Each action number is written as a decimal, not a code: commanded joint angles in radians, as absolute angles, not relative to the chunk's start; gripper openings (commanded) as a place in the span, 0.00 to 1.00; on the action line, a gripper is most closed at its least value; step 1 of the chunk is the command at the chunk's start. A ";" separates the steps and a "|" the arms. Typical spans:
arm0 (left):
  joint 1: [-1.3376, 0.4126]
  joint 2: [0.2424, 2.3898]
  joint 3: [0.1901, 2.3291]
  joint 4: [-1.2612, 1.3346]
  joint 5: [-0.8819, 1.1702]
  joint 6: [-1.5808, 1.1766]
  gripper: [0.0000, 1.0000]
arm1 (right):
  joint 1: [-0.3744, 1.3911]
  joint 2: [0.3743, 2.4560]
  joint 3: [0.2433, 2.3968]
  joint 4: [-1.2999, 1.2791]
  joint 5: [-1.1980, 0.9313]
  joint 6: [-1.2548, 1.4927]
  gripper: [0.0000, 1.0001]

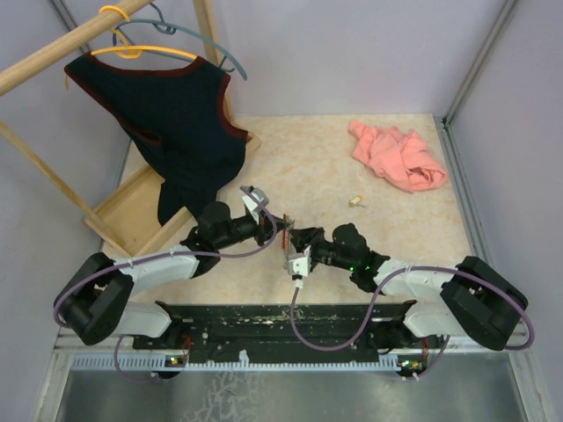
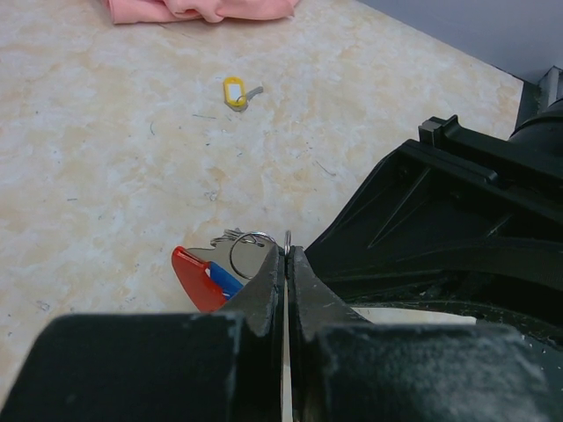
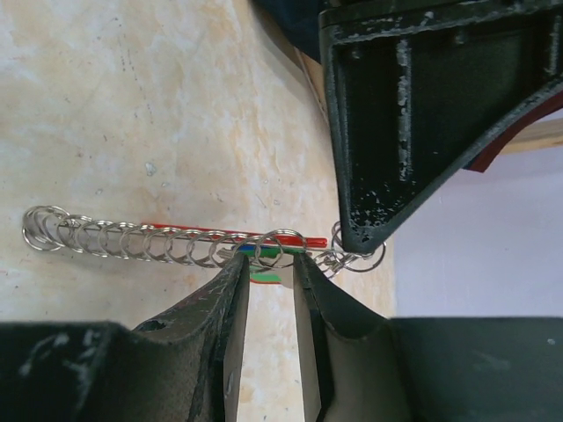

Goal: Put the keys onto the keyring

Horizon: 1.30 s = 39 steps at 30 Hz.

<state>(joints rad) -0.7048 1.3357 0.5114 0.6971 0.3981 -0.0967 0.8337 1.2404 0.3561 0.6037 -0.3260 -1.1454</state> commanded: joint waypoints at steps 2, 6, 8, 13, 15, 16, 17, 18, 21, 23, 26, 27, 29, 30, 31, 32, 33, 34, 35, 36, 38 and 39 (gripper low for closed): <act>-0.704 1.342 0.544 0.695 0.423 -0.092 0.00 | 0.865 1.272 0.403 0.600 -0.267 -1.208 0.30; -0.704 1.344 0.545 0.695 0.426 -0.091 0.00 | 0.871 1.284 0.397 0.631 -0.259 -1.211 0.31; -0.704 1.344 0.545 0.693 0.427 -0.091 0.00 | 0.872 1.288 0.393 0.655 -0.256 -1.204 0.31; -0.704 1.345 0.545 0.694 0.432 -0.093 0.00 | 0.873 1.296 0.374 0.739 -0.259 -1.166 0.26; -0.704 1.344 0.544 0.698 0.433 -0.096 0.00 | 0.872 1.305 0.364 0.792 -0.256 -1.140 0.20; -0.704 1.345 0.544 0.698 0.432 -0.096 0.00 | 0.872 1.310 0.356 0.813 -0.257 -1.130 0.17; -0.704 1.342 0.543 0.698 0.431 -0.097 0.00 | 0.871 1.315 0.354 0.822 -0.257 -1.123 0.12; -0.704 1.340 0.542 0.699 0.429 -0.098 0.00 | 0.871 1.317 0.352 0.826 -0.260 -1.113 0.10; -0.704 1.336 0.538 0.700 0.423 -0.099 0.00 | 0.872 1.319 0.347 0.843 -0.264 -1.080 0.04; -0.704 1.336 0.535 0.701 0.418 -0.099 0.00 | 0.873 1.318 0.340 0.859 -0.268 -1.060 0.00; -0.704 1.340 0.536 0.701 0.414 -0.098 0.00 | 0.871 1.310 0.346 0.821 -0.288 -1.039 0.00; -0.704 1.341 0.535 0.701 0.414 -0.099 0.00 | 0.871 1.306 0.351 0.805 -0.295 -1.026 0.00; -0.704 1.342 0.536 0.701 0.414 -0.097 0.00 | 0.868 1.295 0.358 0.782 -0.312 -0.996 0.00; -0.704 1.342 0.535 0.701 0.413 -0.097 0.00 | 0.865 1.290 0.363 0.769 -0.325 -0.982 0.00; -0.704 1.342 0.536 0.701 0.413 -0.095 0.00 | 0.860 1.286 0.369 0.750 -0.334 -0.973 0.00; -0.704 1.341 0.536 0.701 0.413 -0.095 0.00 | 0.860 1.283 0.372 0.731 -0.332 -0.970 0.00; -0.704 1.340 0.535 0.701 0.414 -0.096 0.00 | 0.859 1.281 0.374 0.720 -0.326 -0.964 0.00; -0.704 1.338 0.536 0.701 0.414 -0.096 0.00 | 0.859 1.276 0.372 0.715 -0.318 -0.963 0.00; -0.704 1.337 0.535 0.701 0.414 -0.098 0.00 | 0.859 1.270 0.366 0.713 -0.312 -0.959 0.03; -0.704 1.335 0.535 0.701 0.414 -0.097 0.00 | 0.859 1.265 0.362 0.717 -0.305 -0.951 0.08; -0.704 1.335 0.535 0.701 0.415 -0.097 0.00 | 0.858 1.258 0.353 0.723 -0.299 -0.946 0.12; -0.704 1.335 0.535 0.701 0.415 -0.098 0.00 | 0.859 1.258 0.351 0.725 -0.298 -0.945 0.14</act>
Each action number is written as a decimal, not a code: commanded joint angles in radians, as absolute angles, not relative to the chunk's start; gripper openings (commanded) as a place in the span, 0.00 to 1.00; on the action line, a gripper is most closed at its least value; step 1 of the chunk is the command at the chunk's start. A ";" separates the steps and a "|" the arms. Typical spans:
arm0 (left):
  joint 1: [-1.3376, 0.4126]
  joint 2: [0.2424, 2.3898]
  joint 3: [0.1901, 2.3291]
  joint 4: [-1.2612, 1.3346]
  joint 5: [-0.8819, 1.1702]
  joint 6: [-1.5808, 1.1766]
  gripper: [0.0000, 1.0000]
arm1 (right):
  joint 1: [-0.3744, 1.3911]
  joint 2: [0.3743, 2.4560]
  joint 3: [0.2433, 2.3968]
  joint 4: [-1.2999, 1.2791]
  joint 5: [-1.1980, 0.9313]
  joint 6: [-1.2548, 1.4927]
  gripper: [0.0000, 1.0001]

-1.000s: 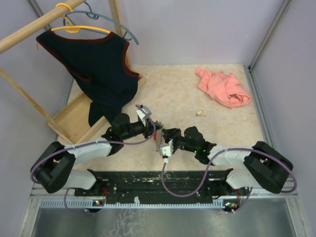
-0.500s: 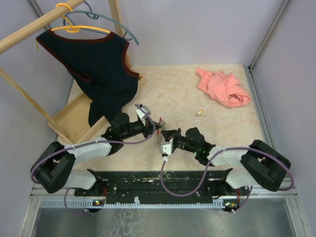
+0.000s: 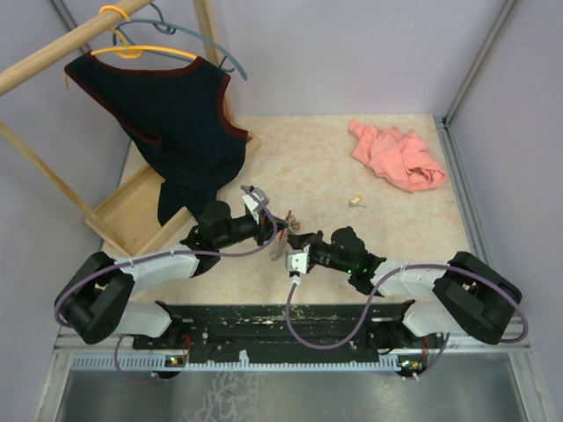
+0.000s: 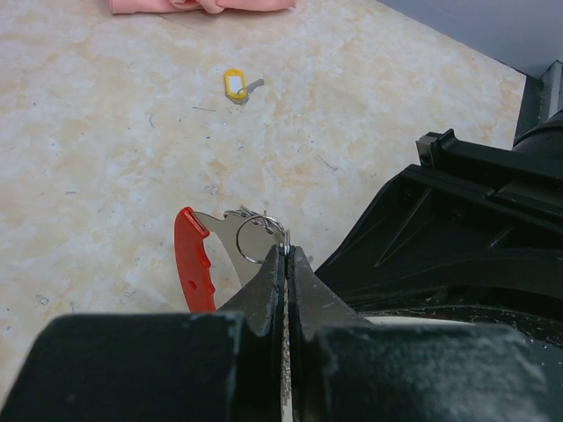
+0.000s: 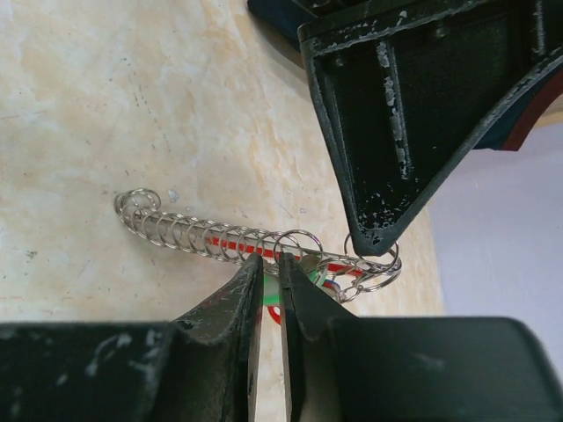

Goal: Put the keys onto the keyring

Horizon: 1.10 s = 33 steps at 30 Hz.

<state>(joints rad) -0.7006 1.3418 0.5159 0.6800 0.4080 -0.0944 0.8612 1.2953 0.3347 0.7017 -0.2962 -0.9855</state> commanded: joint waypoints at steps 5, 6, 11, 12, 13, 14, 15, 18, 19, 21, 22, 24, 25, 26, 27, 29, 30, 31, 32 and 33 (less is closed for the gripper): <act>-0.704 1.335 0.537 0.703 0.423 -0.102 0.00 | 0.857 1.276 0.344 0.790 -0.290 -0.921 0.15; -0.704 1.335 0.536 0.703 0.423 -0.103 0.00 | 0.855 1.283 0.346 0.796 -0.292 -0.919 0.15; -0.704 1.331 0.536 0.703 0.425 -0.105 0.00 | 0.852 1.317 0.346 0.842 -0.270 -0.912 0.15; -0.704 1.331 0.535 0.703 0.425 -0.105 0.00 | 0.851 1.322 0.344 0.853 -0.266 -0.907 0.15; -0.704 1.331 0.536 0.703 0.425 -0.106 0.00 | 0.851 1.327 0.345 0.854 -0.266 -0.907 0.15; -0.704 1.333 0.535 0.703 0.426 -0.107 0.00 | 0.850 1.331 0.347 0.850 -0.268 -0.906 0.15; -0.704 1.335 0.535 0.703 0.426 -0.107 0.00 | 0.849 1.334 0.347 0.849 -0.269 -0.906 0.15; -0.704 1.335 0.535 0.704 0.427 -0.109 0.00 | 0.846 1.345 0.348 0.848 -0.274 -0.900 0.15; -0.704 1.335 0.535 0.705 0.429 -0.110 0.00 | 0.845 1.348 0.347 0.847 -0.281 -0.898 0.15; -0.704 1.334 0.536 0.707 0.429 -0.111 0.00 | 0.843 1.352 0.347 0.845 -0.292 -0.894 0.15; -0.704 1.336 0.537 0.707 0.429 -0.112 0.00 | 0.843 1.351 0.347 0.844 -0.299 -0.892 0.16; -0.703 1.335 0.537 0.707 0.428 -0.110 0.00 | 0.842 1.351 0.346 0.835 -0.313 -0.891 0.16; -0.704 1.336 0.538 0.707 0.428 -0.111 0.00 | 0.842 1.354 0.347 0.833 -0.315 -0.890 0.16; -0.704 1.336 0.537 0.707 0.429 -0.112 0.00 | 0.841 1.357 0.348 0.832 -0.313 -0.890 0.17; -0.704 1.336 0.537 0.707 0.431 -0.113 0.00 | 0.840 1.361 0.349 0.832 -0.312 -0.890 0.17; -0.704 1.336 0.537 0.707 0.431 -0.113 0.00 | 0.837 1.372 0.351 0.840 -0.312 -0.890 0.17; -0.704 1.337 0.537 0.707 0.431 -0.114 0.00 | 0.836 1.375 0.352 0.843 -0.312 -0.890 0.18; -0.704 1.338 0.537 0.707 0.432 -0.114 0.00 | 0.834 1.380 0.357 0.845 -0.311 -0.889 0.18; -0.704 1.339 0.537 0.707 0.434 -0.114 0.00 | 0.833 1.384 0.360 0.845 -0.313 -0.888 0.17; -0.704 1.340 0.538 0.707 0.434 -0.115 0.00 | 0.832 1.388 0.364 0.846 -0.315 -0.888 0.17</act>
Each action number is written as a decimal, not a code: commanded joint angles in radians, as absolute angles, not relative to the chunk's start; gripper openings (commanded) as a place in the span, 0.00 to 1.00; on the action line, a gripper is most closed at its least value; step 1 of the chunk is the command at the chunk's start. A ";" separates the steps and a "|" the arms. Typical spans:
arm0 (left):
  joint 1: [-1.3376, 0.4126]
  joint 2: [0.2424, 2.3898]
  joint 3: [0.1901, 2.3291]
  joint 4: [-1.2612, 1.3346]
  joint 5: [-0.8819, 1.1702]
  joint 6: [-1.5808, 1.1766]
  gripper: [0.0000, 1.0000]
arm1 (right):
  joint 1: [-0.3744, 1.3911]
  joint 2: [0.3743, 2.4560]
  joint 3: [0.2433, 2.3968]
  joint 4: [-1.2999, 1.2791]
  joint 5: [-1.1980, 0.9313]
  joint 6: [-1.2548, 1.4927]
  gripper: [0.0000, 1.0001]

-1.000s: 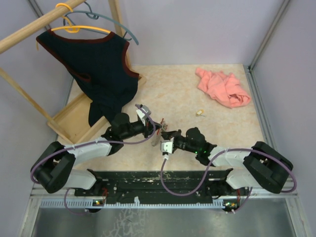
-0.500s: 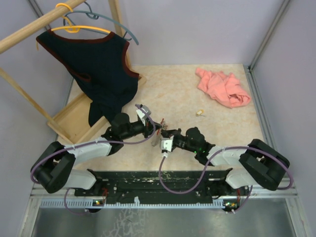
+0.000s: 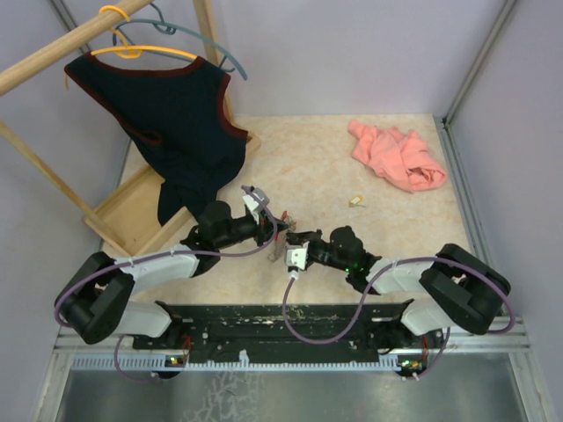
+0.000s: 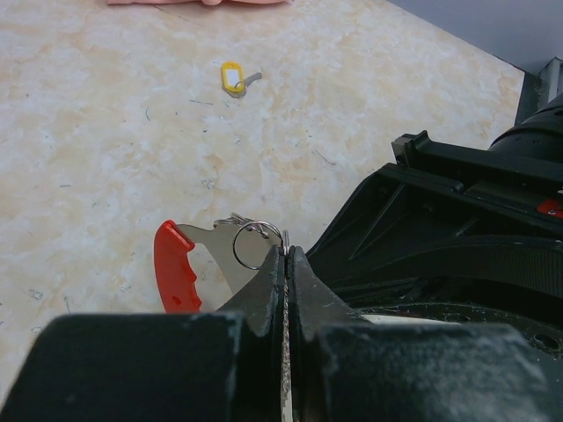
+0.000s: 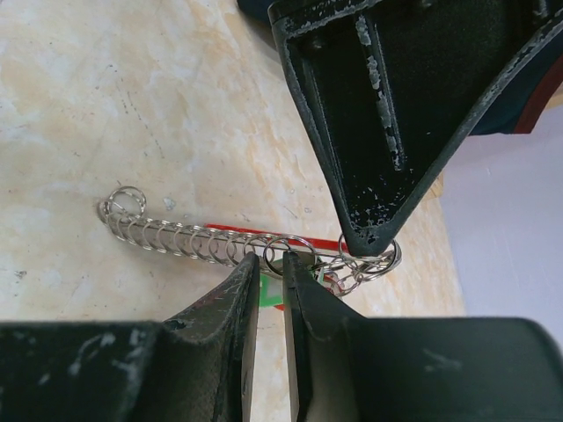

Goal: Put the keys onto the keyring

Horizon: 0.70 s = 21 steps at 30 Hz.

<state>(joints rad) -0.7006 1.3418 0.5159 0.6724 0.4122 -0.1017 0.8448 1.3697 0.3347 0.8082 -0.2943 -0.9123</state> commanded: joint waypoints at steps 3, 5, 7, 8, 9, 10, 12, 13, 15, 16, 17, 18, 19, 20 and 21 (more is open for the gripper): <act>-0.704 1.344 0.538 0.711 0.440 -0.120 0.00 | 0.830 1.404 0.368 0.862 -0.313 -0.887 0.17; -0.704 1.347 0.538 0.717 0.446 -0.128 0.00 | 0.830 1.416 0.363 0.898 -0.308 -0.873 0.17; -0.704 1.348 0.537 0.726 0.446 -0.137 0.00 | 0.828 1.428 0.357 0.932 -0.306 -0.854 0.17; -0.705 1.349 0.536 0.728 0.447 -0.143 0.00 | 0.828 1.437 0.357 0.945 -0.305 -0.842 0.17; -0.704 1.348 0.535 0.733 0.445 -0.149 0.00 | 0.829 1.441 0.354 0.961 -0.302 -0.828 0.17; -0.704 1.348 0.534 0.739 0.440 -0.155 0.00 | 0.828 1.451 0.351 1.002 -0.288 -0.804 0.18; -0.704 1.345 0.526 0.755 0.427 -0.170 0.00 | 0.826 1.468 0.335 1.079 -0.267 -0.759 0.19; -0.704 1.341 0.524 0.763 0.419 -0.182 0.00 | 0.825 1.477 0.326 1.115 -0.253 -0.745 0.20; -0.704 1.337 0.517 0.783 0.405 -0.210 0.00 | 0.825 1.500 0.306 1.213 -0.208 -0.696 0.22; -0.705 1.337 0.512 0.797 0.398 -0.225 0.00 | 0.826 1.513 0.295 1.263 -0.194 -0.665 0.23; -0.706 1.337 0.507 0.815 0.393 -0.238 0.00 | 0.825 1.529 0.286 1.300 -0.186 -0.650 0.23; -0.706 1.339 0.503 0.829 0.390 -0.249 0.00 | 0.825 1.545 0.279 1.352 -0.179 -0.631 0.23; -0.706 1.341 0.500 0.842 0.389 -0.256 0.00 | 0.825 1.561 0.271 1.394 -0.174 -0.614 0.23; -0.706 1.344 0.499 0.847 0.388 -0.260 0.00 | 0.825 1.577 0.262 1.434 -0.172 -0.603 0.22; -0.706 1.346 0.501 0.848 0.389 -0.258 0.00 | 0.826 1.599 0.255 1.473 -0.173 -0.592 0.20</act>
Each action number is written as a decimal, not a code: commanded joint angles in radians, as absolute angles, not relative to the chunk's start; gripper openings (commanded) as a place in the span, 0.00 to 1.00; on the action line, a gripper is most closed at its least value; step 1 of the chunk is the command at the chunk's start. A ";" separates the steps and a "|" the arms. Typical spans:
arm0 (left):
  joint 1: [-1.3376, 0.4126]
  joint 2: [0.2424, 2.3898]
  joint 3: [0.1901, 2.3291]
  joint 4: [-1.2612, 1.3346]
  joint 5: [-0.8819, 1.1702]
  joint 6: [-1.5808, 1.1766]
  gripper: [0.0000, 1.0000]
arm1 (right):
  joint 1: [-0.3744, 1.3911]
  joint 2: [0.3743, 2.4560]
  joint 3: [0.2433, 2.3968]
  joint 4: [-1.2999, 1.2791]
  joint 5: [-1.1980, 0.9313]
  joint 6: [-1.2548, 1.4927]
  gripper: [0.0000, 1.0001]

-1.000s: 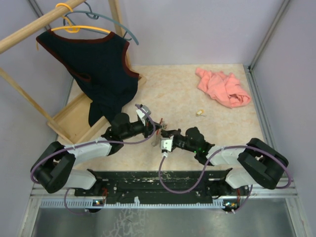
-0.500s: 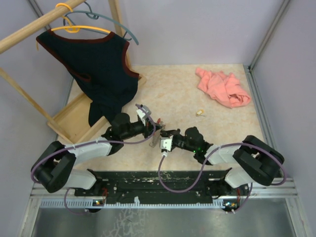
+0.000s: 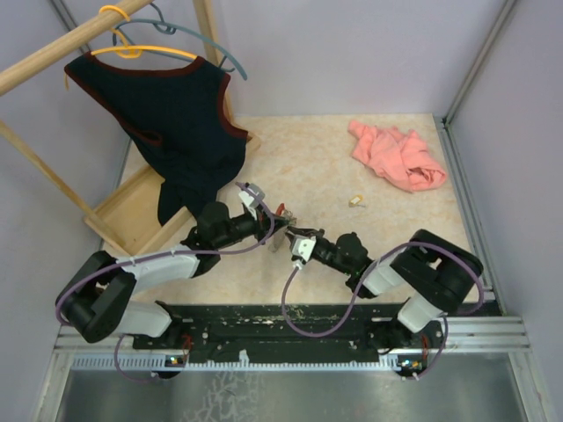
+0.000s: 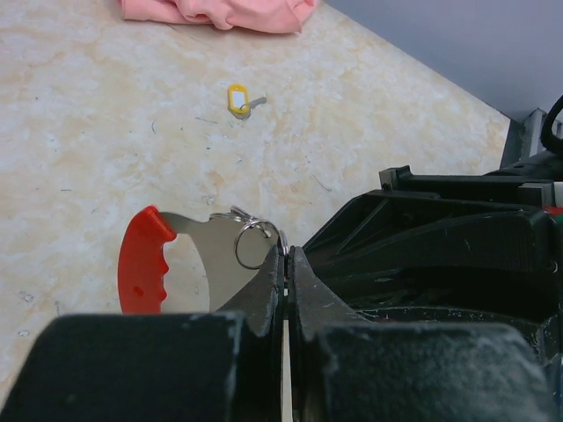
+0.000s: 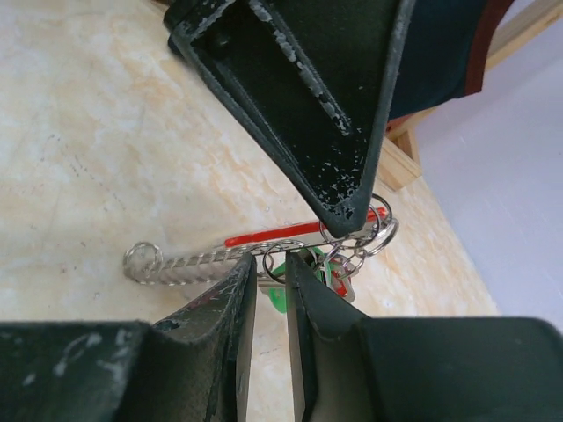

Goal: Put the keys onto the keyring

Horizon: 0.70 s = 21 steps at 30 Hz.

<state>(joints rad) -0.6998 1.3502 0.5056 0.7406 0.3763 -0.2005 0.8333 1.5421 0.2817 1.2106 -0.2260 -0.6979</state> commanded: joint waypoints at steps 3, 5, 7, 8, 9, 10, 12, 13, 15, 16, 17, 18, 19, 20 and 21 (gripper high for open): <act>-0.706 1.347 0.500 0.838 0.386 -0.249 0.00 | 0.822 1.642 0.237 1.574 -0.171 -0.578 0.13; -0.706 1.344 0.497 0.828 0.382 -0.242 0.00 | 0.818 1.643 0.230 1.597 -0.179 -0.567 0.11; -0.706 1.341 0.498 0.822 0.379 -0.237 0.00 | 0.814 1.643 0.231 1.593 -0.187 -0.557 0.09; -0.706 1.339 0.497 0.821 0.379 -0.237 0.00 | 0.812 1.643 0.234 1.587 -0.194 -0.551 0.09; -0.706 1.338 0.496 0.821 0.378 -0.238 0.00 | 0.810 1.643 0.238 1.582 -0.201 -0.546 0.09; -0.706 1.338 0.498 0.821 0.378 -0.240 0.00 | 0.810 1.644 0.241 1.578 -0.207 -0.544 0.10; -0.706 1.338 0.501 0.820 0.382 -0.245 0.00 | 0.808 1.643 0.250 1.566 -0.215 -0.541 0.12; -0.706 1.338 0.502 0.821 0.383 -0.249 0.00 | 0.808 1.644 0.254 1.559 -0.222 -0.538 0.11; -0.706 1.339 0.503 0.823 0.386 -0.256 0.00 | 0.808 1.643 0.264 1.541 -0.235 -0.536 0.11; -0.706 1.340 0.504 0.825 0.388 -0.259 0.00 | 0.807 1.643 0.266 1.534 -0.236 -0.534 0.11; -0.706 1.338 0.503 0.826 0.390 -0.261 0.00 | 0.807 1.643 0.268 1.529 -0.236 -0.533 0.11; -0.706 1.338 0.503 0.827 0.391 -0.262 0.00 | 0.805 1.644 0.270 1.527 -0.237 -0.531 0.10; -0.706 1.338 0.503 0.827 0.393 -0.262 0.00 | 0.803 1.643 0.270 1.526 -0.240 -0.529 0.09; -0.706 1.338 0.504 0.827 0.393 -0.264 0.00 | 0.800 1.643 0.270 1.526 -0.244 -0.525 0.07; -0.706 1.338 0.502 0.827 0.394 -0.262 0.00 | 0.798 1.643 0.270 1.525 -0.250 -0.518 0.05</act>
<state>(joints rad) -0.7006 1.3502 0.5003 0.7780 0.3664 -0.2413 0.8146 1.6394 0.2314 1.4796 -0.2287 -0.5575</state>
